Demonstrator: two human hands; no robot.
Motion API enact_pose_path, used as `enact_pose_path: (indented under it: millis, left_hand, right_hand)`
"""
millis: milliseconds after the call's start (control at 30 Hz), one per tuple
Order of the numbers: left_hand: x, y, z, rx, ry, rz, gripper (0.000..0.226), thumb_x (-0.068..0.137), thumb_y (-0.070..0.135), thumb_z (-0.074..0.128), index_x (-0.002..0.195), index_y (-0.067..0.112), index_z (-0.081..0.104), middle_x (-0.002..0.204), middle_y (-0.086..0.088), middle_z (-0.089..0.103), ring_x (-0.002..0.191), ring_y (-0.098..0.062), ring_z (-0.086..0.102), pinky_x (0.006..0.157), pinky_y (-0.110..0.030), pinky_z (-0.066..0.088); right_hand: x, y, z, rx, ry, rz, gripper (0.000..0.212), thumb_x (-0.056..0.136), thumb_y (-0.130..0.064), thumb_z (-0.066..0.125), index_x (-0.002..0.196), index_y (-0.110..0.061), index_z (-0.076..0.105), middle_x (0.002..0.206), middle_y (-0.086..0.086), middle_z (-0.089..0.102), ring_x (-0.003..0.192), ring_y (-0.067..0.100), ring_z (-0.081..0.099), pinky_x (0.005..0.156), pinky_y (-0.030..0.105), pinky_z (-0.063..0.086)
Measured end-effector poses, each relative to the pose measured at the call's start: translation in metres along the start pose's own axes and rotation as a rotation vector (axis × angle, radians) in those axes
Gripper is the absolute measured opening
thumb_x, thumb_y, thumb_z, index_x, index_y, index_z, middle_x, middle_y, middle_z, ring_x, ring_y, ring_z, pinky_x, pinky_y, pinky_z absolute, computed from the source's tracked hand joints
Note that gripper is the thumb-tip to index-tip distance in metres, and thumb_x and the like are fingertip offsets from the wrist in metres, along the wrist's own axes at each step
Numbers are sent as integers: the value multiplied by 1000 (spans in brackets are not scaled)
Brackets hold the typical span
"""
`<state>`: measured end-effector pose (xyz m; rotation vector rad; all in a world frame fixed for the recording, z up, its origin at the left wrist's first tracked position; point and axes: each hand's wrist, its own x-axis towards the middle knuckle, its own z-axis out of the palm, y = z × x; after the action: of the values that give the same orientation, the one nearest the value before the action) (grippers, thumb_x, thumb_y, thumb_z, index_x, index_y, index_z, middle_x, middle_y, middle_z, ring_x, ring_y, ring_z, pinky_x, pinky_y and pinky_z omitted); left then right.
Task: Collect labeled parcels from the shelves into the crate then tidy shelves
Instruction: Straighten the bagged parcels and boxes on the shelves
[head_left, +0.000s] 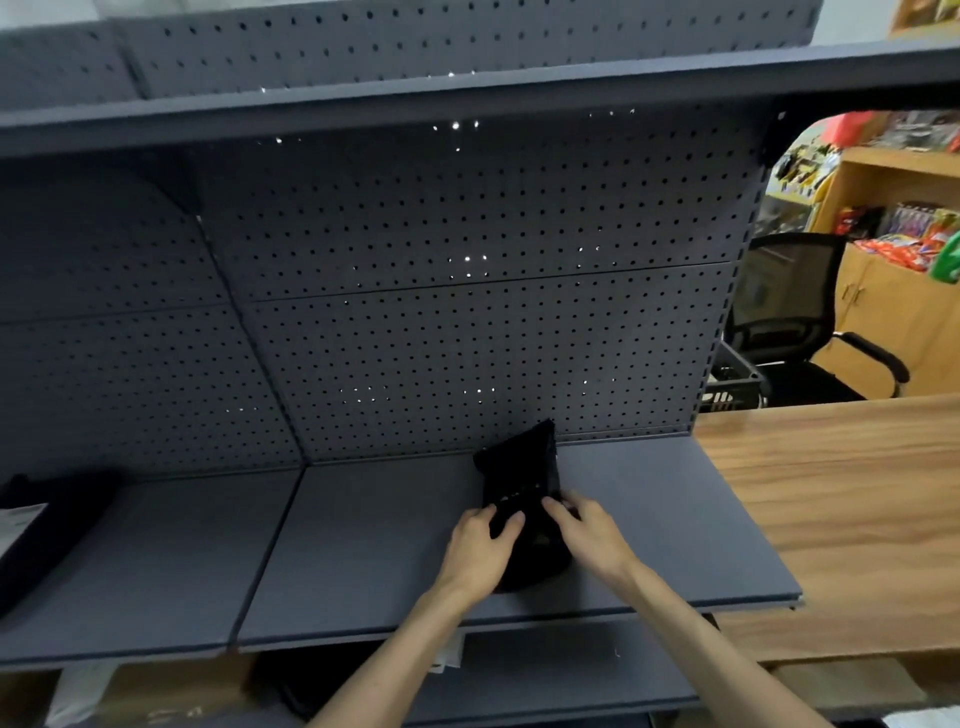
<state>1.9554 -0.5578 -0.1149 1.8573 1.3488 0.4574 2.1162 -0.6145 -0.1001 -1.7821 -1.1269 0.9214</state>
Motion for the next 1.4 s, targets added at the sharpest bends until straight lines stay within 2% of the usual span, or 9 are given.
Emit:
enact_pose_path:
  millis: [200,367,500,700,833,1033,1200,1300,1400]
  left_hand:
    - [-4,15,-7,-91,17,29,57,98,61,46,128,18,67,129,-2,51,108,-10,55,91,-17,40]
    - [-1,17,-8,-156,17,-28,47,99,50,53,131,17,66,129,-4,58,111,-15,60,89,-20,45]
    - [-10,10,-8,-302,50,-40,60,96,55,51,145,20,51,147,4,50,127,-10,52,110,-28,41]
    - [-14,-7,-18,-408,21,66,46,109,20,40,151,38,36,153,19,37,141,2,32,100,1,27]
    - [-14,-23,-28,-540,21,16,45,108,14,40,146,38,46,151,9,47,140,-7,41,117,-25,33]
    - [-23,-25,-26,-762,30,-75,51,105,0,36,145,28,50,136,-1,63,123,-15,61,104,-36,51]
    - [-19,-9,-4,-591,11,-62,48,106,8,41,146,33,48,148,8,49,134,-4,44,107,-14,38]
    - [-13,-12,5,-422,-11,-86,41,104,33,46,144,37,51,152,11,46,140,-6,37,117,-26,27]
    - [-14,-11,8,-298,-1,-80,41,102,45,51,138,26,60,132,6,51,119,-9,50,101,-22,32]
  right_hand:
    - [5,-9,-3,158,32,-65,23,102,-35,46,107,-18,62,100,-1,71,95,17,67,86,34,54]
    - [-3,-3,7,117,-4,-150,16,99,-18,56,115,-21,59,101,-10,67,91,1,63,71,7,46]
    - [-6,4,19,132,-15,-137,26,96,-25,62,121,-20,59,108,-3,66,97,10,64,78,11,47]
    - [-7,9,35,133,-31,-123,27,102,-34,48,121,-23,64,113,-6,67,105,9,61,91,20,46]
    - [-9,15,35,91,-20,-32,26,102,-31,48,122,-18,59,109,-8,63,101,7,57,74,5,38]
    - [-9,28,36,131,-24,72,29,99,-27,54,124,-13,60,114,-6,65,107,11,59,87,20,39]
    - [-14,34,12,181,104,95,26,99,-26,55,118,-11,62,101,-8,66,97,6,62,77,13,43]
    - [-15,42,-6,123,149,97,40,98,-32,58,128,-6,59,115,2,67,107,16,61,88,24,44]
    - [-14,43,-13,55,104,68,33,97,-31,59,120,-7,61,108,2,67,99,17,61,77,21,44]
